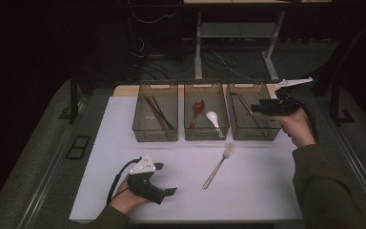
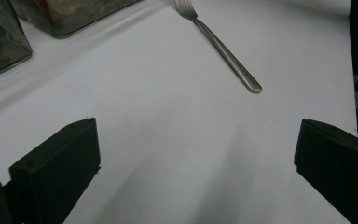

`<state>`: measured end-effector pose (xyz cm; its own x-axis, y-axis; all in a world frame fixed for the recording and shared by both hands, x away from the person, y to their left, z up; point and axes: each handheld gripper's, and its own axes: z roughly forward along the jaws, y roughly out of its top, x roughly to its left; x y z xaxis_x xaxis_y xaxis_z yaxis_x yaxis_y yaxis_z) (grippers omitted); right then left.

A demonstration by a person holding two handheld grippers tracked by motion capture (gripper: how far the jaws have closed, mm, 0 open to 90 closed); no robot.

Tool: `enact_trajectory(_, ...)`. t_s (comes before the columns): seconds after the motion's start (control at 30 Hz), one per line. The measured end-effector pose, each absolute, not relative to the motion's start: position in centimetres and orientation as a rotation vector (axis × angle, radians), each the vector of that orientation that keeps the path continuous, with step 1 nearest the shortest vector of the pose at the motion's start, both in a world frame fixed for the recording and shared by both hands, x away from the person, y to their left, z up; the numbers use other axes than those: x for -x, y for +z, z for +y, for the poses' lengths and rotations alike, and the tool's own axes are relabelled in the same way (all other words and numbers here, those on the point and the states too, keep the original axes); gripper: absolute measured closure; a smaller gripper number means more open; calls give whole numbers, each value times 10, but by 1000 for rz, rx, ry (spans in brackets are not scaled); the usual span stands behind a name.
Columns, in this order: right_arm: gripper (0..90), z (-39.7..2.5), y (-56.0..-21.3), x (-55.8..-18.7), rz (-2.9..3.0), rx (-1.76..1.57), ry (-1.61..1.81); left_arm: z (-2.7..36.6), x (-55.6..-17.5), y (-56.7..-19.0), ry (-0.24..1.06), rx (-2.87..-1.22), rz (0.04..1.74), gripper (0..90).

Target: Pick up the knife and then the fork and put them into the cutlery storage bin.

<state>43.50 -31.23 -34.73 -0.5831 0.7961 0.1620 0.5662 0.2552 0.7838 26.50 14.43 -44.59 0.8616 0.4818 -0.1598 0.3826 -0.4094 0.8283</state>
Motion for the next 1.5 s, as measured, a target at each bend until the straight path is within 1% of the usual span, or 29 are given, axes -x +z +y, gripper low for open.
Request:
enact_trajectory(0.23,544,-301,-349,-407,2309,-1177,1305,145,-265,-445,129,-2039,638,0)
enact_trajectory(0.43,643,-289,-360,-383,2371,-1112,1315,145,-265,-446,139,-2041,650,0)
enact_trajectory(0.63,772,-280,-372,-367,2396,-1057,1276,145,-265,-444,145,-2036,651,0)
enact_trajectory(0.83,890,-270,-381,-358,2443,-1017,1259,146,-265,-444,150,-2034,649,0)
enact_trajectory(1.17,894,-237,-404,-365,2541,-964,1158,145,-265,-444,148,-2039,650,0)
enact_trajectory(1.5,894,-217,-418,-384,2573,-1004,1038,145,-265,-445,144,-2042,648,0)
